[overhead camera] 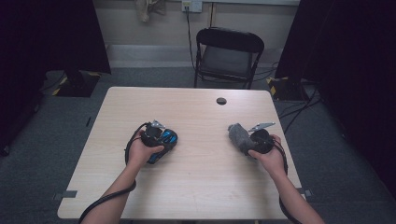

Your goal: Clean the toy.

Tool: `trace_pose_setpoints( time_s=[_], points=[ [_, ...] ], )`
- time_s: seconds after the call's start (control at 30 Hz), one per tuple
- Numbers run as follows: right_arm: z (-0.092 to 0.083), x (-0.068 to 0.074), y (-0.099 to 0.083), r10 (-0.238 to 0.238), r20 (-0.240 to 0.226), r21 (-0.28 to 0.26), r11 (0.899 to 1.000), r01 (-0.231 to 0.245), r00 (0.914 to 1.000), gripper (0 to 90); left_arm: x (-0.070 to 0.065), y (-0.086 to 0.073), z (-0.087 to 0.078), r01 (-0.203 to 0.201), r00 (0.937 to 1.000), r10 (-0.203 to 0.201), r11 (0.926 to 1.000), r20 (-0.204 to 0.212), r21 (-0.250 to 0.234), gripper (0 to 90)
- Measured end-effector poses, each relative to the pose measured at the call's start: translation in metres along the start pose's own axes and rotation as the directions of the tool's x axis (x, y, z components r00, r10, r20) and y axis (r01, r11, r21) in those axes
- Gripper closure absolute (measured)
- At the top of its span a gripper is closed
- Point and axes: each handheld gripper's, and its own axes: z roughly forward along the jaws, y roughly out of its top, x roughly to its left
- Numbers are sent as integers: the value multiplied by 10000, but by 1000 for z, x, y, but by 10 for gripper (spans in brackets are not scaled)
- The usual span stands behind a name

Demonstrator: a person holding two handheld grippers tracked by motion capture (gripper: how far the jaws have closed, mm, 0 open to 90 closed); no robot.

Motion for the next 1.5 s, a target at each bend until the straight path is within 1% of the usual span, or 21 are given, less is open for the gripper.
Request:
trace_pose_setpoints(
  time_s=[0.17,0.23,0.3,0.4,0.5,0.57,0.63,0.67,0.7,0.73,0.77,0.83,0.87,0.9,1.0,1.1,1.2,1.23,1.3,1.33,1.5],
  points=[
    [0,1,0,11,-89,8,10000,-11,10000,310,1,0,-1,156,9999,-156,9999,34,40,226],
    [0,1,0,39,-174,-53,10000,-40,9998,300,2,0,-1,299,9995,-298,9995,-51,62,198],
    [1,0,0,110,-243,-131,9999,-113,9996,285,2,0,-2,320,9995,-320,9995,-10,78,183],
    [1,0,0,173,-295,-94,9998,-175,9994,275,2,1,-3,360,9993,-360,9994,-23,7,187],
    [0,1,0,208,-391,-62,9998,-211,9990,263,2,3,-7,450,9990,-450,9988,-24,-200,186],
    [0,1,0,212,-428,-21,9998,-213,9989,262,3,5,-10,359,9993,-359,9993,45,-106,187],
    [-1,2,0,259,-491,-38,9997,-261,9985,257,3,5,-12,495,9987,-493,9986,108,-206,187],
    [-2,2,1,255,-512,-62,9996,-259,9984,257,4,6,-14,426,9990,-424,9990,117,-153,187],
    [-3,2,1,262,-528,-87,9996,-267,9983,257,4,6,-16,504,9987,-501,9984,134,-269,186],
    [-5,2,2,320,-564,-156,9993,-329,9979,252,4,6,-17,467,9988,-463,9987,186,-209,187],
    [-5,2,2,320,-564,-156,9993,-329,9979,252,4,6,-19,535,9983,-531,9984,235,-204,187],
    [-7,2,3,375,-563,-189,9991,-386,9977,249,4,6,-21,465,9987,-460,9986,213,-266,186],
    [-7,2,3,370,-580,-205,9991,-382,9976,248,3,6,-22,540,9983,-533,9979,216,-349,187],
    [-8,2,3,370,-569,-215,9990,-383,9977,245,3,6,-24,452,9988,-445,9984,202,-345,186],
    [-10,3,5,314,-601,-217,9992,-327,9977,239,3,8,-28,383,9992,-377,9986,164,-372,186],
    [-11,4,7,290,-664,-234,9993,-306,9974,230,2,9,-32,396,9991,-387,9981,189,-479,185],
    [-11,5,10,308,-726,-248,9992,-327,9969,228,2,10,-36,382,9990,-370,9980,233,-502,183],
    [-11,6,11,279,-775,-232,9993,-298,9966,228,3,11,-38,306,9993,-296,9985,227,-444,183],
    [-12,7,13,234,-795,-253,9994,-255,9966,223,3,11,-41,397,9990,-384,9979,249,-519,183],
    [-13,7,14,275,-789,-259,9992,-296,9965,220,4,12,-42,341,9992,-329,9981,231,-512,183],
    [-17,8,16,341,-850,-336,9987,-371,9958,200,4,11,-47,386,9989,-371,9978,289,-534,180]
  ],
)
